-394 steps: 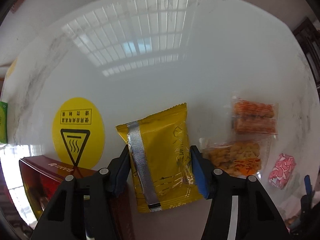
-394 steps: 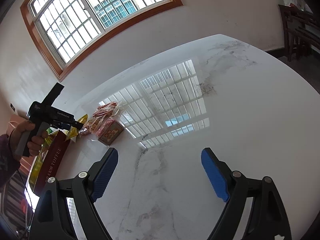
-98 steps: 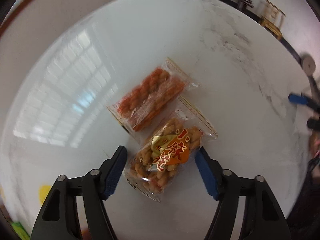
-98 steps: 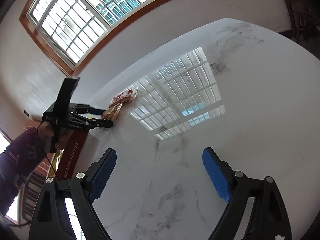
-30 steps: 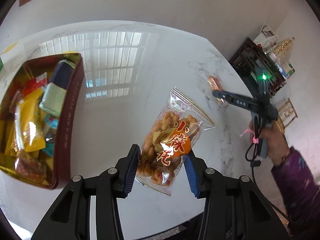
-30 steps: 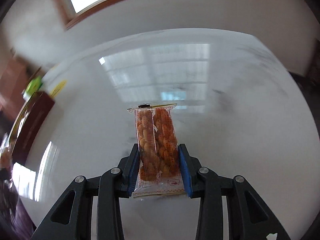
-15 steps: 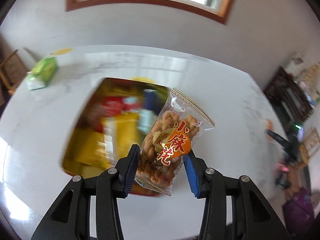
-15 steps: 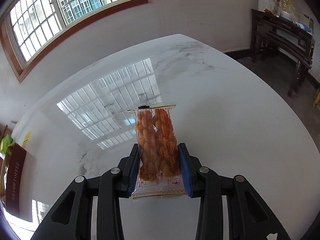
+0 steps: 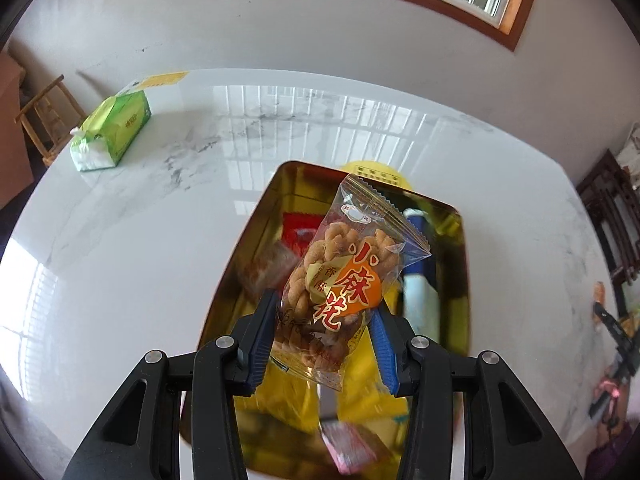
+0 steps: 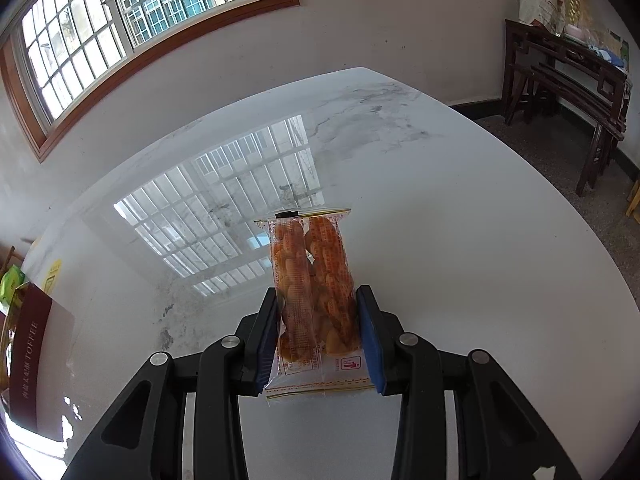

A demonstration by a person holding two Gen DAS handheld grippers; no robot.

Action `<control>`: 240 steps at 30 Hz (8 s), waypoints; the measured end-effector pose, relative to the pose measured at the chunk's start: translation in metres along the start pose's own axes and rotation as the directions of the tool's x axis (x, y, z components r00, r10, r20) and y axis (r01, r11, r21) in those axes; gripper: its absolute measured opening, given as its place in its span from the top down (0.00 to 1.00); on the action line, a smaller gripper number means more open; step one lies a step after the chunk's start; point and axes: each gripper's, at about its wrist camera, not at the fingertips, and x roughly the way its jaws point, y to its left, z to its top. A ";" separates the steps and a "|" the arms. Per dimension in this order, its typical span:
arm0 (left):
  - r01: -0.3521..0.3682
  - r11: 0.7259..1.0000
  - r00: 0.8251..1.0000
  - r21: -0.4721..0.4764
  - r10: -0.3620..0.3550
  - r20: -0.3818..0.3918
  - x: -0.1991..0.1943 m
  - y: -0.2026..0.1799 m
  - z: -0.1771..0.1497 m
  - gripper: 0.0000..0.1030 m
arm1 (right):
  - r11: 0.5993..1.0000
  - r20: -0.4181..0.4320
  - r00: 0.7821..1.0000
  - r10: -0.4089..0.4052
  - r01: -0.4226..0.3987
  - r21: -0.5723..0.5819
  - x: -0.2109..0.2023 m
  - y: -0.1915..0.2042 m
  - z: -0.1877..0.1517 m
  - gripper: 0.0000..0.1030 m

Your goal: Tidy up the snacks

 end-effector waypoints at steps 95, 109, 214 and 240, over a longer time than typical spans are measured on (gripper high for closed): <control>-0.134 0.991 0.983 -0.029 0.137 0.124 -0.082 0.033 -0.133 0.32 | 0.895 -0.140 0.935 0.326 -0.353 -0.272 -0.094 0.198 -0.097 0.66; -0.142 0.989 0.980 -0.041 0.147 0.135 -0.087 0.046 -0.140 0.32 | 0.759 -0.220 0.864 0.454 -0.504 -0.413 -0.123 0.314 -0.113 0.66; -0.126 0.992 0.842 0.033 0.089 0.533 -0.215 0.005 -0.132 0.03 | 0.684 0.052 0.759 0.650 -0.553 -0.475 -0.204 0.310 -0.123 0.19; -0.145 0.977 0.864 0.158 0.047 0.502 -0.219 -0.052 -0.128 0.02 | 0.737 0.078 0.783 0.617 -0.541 -0.405 -0.194 0.253 -0.113 0.12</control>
